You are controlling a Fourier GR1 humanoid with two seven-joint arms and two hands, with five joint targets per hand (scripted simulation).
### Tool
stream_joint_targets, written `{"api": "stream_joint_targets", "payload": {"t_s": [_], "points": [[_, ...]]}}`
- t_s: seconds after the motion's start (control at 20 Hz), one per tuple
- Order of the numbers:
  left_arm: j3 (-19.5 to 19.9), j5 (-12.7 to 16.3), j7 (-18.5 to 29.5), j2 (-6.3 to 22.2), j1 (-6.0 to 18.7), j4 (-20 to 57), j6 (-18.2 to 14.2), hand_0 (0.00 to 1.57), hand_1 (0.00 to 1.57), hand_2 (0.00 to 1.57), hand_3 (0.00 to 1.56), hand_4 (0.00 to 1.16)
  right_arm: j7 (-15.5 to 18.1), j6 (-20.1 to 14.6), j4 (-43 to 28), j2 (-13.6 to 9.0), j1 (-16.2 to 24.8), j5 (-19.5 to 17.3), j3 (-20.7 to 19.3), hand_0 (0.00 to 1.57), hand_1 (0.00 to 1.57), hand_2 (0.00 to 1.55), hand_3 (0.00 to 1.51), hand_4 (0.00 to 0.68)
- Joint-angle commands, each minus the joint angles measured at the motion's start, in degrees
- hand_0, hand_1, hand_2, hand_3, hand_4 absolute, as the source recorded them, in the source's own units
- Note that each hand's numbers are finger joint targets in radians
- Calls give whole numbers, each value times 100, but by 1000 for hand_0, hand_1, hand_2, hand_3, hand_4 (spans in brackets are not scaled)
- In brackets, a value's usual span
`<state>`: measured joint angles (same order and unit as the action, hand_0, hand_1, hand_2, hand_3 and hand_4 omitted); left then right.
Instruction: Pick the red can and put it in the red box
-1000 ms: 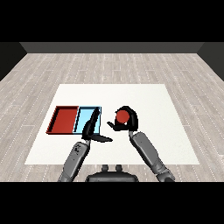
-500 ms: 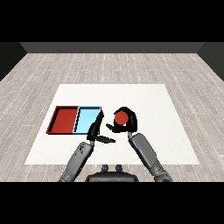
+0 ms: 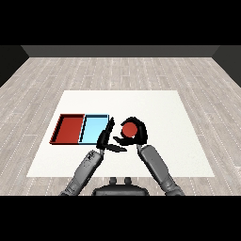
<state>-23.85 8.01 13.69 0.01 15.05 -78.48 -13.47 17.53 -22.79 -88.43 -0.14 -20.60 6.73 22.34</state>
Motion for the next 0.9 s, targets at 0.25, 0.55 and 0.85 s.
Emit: {"api": "stream_joint_targets", "payload": {"t_s": [0.25,0.55,0.85], "points": [[-266,524,386,-1,514,688,-137,0,0,0,0,0,385,-328,393,14,-303,716,442,1469,1469,1432,1399,644],[-219,566,492,-1,299,653,90,0,0,0,0,0,264,-245,141,14,-359,874,396,1515,1515,1451,1419,652],[-598,614,285,1,114,274,-106,0,0,0,0,0,265,-117,202,-2,-146,629,399,1524,1524,1454,1402,648]]}}
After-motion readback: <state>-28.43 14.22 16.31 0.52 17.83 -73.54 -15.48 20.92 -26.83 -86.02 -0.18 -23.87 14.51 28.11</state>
